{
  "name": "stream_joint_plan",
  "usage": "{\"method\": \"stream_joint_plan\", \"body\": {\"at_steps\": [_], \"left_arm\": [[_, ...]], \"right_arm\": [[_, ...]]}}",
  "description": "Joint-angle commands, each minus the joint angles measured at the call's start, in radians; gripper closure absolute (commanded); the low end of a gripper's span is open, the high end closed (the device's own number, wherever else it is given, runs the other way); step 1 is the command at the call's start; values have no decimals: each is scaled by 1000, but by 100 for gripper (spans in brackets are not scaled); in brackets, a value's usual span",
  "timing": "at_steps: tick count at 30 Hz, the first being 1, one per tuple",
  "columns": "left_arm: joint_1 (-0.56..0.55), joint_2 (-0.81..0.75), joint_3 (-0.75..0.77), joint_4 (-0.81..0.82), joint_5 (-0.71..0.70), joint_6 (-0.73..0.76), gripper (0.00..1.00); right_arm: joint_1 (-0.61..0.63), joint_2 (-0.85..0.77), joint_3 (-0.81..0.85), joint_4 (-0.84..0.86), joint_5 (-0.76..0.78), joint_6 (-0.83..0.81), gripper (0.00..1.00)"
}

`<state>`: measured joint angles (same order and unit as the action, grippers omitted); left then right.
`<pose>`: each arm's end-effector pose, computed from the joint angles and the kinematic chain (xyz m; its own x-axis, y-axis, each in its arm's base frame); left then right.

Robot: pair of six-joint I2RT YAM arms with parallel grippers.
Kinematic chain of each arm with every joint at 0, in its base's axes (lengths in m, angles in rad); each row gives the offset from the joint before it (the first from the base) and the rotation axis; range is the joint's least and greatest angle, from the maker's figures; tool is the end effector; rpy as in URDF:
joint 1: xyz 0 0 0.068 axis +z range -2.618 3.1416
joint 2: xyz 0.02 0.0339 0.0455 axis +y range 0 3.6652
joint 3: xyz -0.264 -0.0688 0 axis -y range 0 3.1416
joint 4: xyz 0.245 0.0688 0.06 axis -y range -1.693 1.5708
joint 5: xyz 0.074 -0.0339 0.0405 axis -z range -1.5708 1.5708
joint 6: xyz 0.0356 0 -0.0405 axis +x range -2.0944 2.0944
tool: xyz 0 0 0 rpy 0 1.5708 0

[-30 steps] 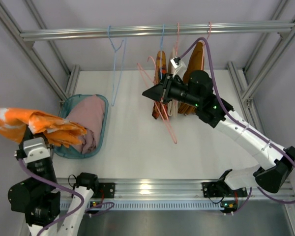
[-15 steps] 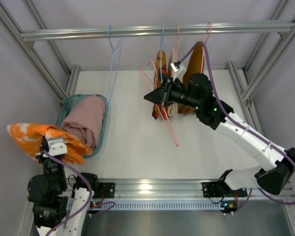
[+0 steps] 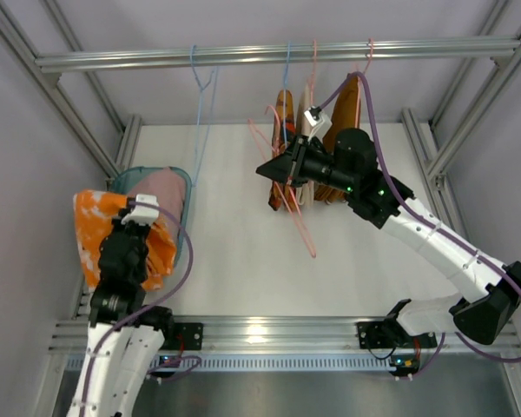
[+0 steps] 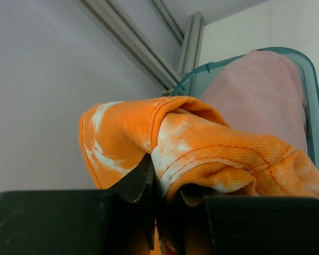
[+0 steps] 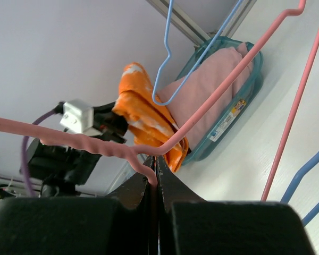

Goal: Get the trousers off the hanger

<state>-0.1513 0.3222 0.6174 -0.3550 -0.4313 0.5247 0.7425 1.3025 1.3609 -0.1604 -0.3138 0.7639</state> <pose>0.0939 0.0007 0.3194 -0.1892 0.4892 -0.8514 -0.2089 0.8272 0.5217 0.2124 0.2099 0.4313 -0.6556 0.2914 -0.6966 -0.5759 0.4038 0.7108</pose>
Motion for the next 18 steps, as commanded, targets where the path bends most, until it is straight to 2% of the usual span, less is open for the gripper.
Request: {"method": "stream_joint_plan", "body": {"at_steps": [1, 5, 8, 12, 13, 18], "left_arm": [[6, 159, -24, 396, 29, -15, 100], [9, 337, -35, 586, 72, -58, 100], [45, 466, -38, 683, 113, -161, 100], [143, 534, -45, 671, 207, -320, 94], [206, 547, -41, 656, 224, -354, 90], [357, 597, 14, 500, 386, -520, 79]], "right_arm": [[-12, -16, 23, 28, -4, 5, 100], [-12, -16, 29, 28, -5, 5, 100], [-12, -16, 38, 27, -8, 5, 100], [-12, -12, 49, 21, -7, 3, 100], [-12, -12, 52, 19, -7, 2, 100], [-12, 0, 64, 15, -8, 0, 100]]}}
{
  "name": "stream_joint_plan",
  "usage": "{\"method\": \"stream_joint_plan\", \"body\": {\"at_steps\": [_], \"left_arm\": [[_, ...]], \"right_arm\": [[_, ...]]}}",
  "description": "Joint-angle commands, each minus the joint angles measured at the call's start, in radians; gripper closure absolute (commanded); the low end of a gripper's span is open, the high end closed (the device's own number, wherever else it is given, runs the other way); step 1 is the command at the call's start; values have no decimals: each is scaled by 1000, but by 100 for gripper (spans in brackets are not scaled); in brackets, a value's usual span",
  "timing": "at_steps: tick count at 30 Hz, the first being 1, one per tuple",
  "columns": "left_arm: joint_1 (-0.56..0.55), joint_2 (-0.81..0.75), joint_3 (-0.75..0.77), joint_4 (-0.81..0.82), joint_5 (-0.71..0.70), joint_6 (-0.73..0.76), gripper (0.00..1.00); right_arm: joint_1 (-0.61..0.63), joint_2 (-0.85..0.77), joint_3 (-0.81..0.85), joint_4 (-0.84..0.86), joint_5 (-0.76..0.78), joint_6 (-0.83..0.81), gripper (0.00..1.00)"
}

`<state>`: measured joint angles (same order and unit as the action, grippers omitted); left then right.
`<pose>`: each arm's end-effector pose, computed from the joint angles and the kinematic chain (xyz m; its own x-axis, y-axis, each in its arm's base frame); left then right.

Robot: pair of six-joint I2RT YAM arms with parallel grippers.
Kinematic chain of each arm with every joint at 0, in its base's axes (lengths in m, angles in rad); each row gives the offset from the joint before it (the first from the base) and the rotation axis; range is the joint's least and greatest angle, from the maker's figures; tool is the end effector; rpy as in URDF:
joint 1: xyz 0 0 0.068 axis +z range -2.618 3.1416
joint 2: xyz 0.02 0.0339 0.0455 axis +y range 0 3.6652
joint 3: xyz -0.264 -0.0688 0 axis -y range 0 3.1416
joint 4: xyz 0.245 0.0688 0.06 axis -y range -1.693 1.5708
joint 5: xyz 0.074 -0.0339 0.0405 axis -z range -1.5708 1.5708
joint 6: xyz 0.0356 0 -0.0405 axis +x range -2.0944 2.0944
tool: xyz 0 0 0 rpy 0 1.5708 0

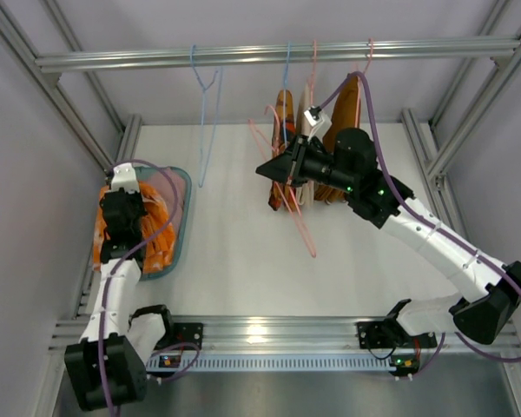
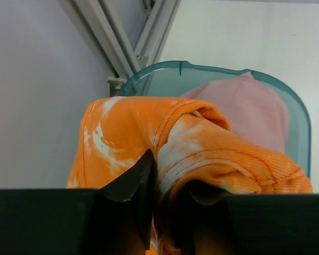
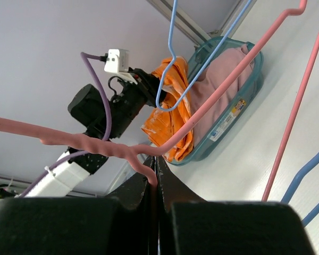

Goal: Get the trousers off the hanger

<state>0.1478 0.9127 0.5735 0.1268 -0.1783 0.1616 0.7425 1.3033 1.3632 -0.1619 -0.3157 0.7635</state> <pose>0.2128 0.0381 0.2744 -0.2567 0.1219 -0.9588 -0.2787 0.9405 0.1942 0.2124 0.2099 0.4317 -0.6560 0.2901 -0.6968 -0.5768 0.4027 0.7107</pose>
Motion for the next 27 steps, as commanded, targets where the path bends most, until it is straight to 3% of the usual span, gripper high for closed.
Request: {"method": "stream_joint_plan", "body": {"at_steps": [1, 2, 5, 6, 8, 15, 21, 27], "left_arm": [[79, 2, 65, -4, 195, -180, 75], [87, -9, 69, -22, 244, -194, 70], [98, -83, 75, -90, 384, -215, 36], [98, -127, 75, -105, 407, -226, 20], [98, -162, 97, -185, 422, -237, 12], [98, -290, 345, -479, 471, -303, 9], [98, -272, 546, -660, 511, -272, 1], [98, -287, 583, -664, 549, -303, 1]], "right_arm": [[-12, 1, 62, 16, -8, 0, 100], [-12, 4, 66, 15, -6, 2, 100], [-11, 17, 88, 2, 0, -1, 100], [-11, 22, 96, -4, 4, -6, 100], [-8, 28, 120, -22, 26, -15, 100], [31, 43, 200, -122, 119, -67, 100], [75, 82, 266, -165, 187, -63, 100], [90, 198, 408, -182, 228, -10, 100]]}}
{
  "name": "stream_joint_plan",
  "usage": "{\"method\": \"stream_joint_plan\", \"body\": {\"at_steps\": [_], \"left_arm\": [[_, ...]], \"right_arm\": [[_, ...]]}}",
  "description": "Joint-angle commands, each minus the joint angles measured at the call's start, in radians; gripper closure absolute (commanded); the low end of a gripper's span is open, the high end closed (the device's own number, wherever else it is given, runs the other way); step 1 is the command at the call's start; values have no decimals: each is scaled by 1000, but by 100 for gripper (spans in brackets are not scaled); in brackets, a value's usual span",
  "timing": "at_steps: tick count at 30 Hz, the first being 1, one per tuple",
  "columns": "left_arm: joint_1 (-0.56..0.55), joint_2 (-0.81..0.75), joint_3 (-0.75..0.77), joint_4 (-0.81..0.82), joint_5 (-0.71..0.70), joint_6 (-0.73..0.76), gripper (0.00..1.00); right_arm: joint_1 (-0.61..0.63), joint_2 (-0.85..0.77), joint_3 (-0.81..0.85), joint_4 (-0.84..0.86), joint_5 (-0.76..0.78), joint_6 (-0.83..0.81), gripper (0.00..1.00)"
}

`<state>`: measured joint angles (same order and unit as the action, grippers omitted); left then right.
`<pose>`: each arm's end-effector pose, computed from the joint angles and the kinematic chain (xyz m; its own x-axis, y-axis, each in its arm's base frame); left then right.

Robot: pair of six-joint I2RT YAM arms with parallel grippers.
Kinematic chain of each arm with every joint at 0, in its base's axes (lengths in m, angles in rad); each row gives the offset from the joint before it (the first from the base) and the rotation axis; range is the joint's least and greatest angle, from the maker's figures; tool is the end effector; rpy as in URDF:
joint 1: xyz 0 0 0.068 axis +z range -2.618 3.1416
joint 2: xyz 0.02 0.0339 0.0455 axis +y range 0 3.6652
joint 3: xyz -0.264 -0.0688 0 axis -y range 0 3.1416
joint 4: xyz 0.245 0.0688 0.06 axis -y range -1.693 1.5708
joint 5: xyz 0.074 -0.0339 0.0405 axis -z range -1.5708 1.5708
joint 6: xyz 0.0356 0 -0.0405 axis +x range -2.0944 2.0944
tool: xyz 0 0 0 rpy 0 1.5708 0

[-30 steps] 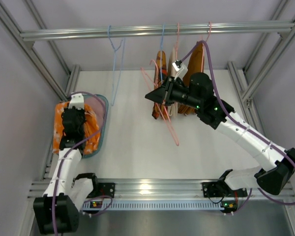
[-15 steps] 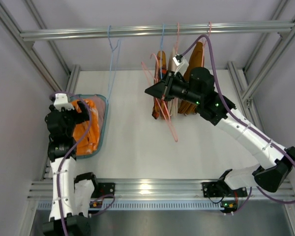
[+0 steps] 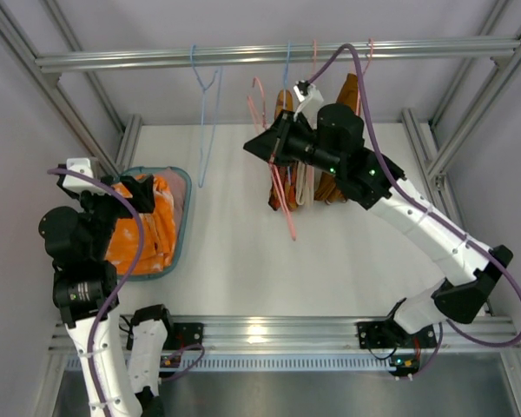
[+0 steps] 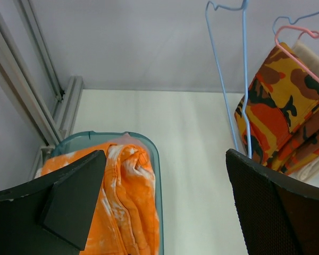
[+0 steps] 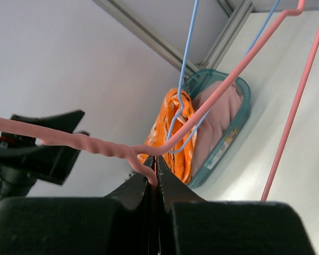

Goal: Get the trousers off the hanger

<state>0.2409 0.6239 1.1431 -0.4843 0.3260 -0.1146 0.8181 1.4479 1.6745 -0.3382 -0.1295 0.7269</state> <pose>0.0963 0.0119 0.4451 0.0240 -0.1057 -0.9941 0.0881 0.9908 -0.1032 0.2164 0.2378 0.4768 -0.5962 0.3275 -0.7330 -0.5558 0.4906 0.6712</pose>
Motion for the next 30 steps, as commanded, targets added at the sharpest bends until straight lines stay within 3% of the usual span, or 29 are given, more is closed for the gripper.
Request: {"method": "stream_joint_plan", "body": {"at_steps": [1, 13, 30], "left_arm": [[5, -1, 12, -40, 54, -33, 1], [5, -38, 29, -31, 61, -73, 1], [5, -72, 23, -56, 50, -79, 1]], "right_arm": [[15, 72, 115, -5, 48, 34, 100], [3, 341, 462, -13, 153, 14, 100], [-89, 517, 631, 54, 139, -64, 96]]}}
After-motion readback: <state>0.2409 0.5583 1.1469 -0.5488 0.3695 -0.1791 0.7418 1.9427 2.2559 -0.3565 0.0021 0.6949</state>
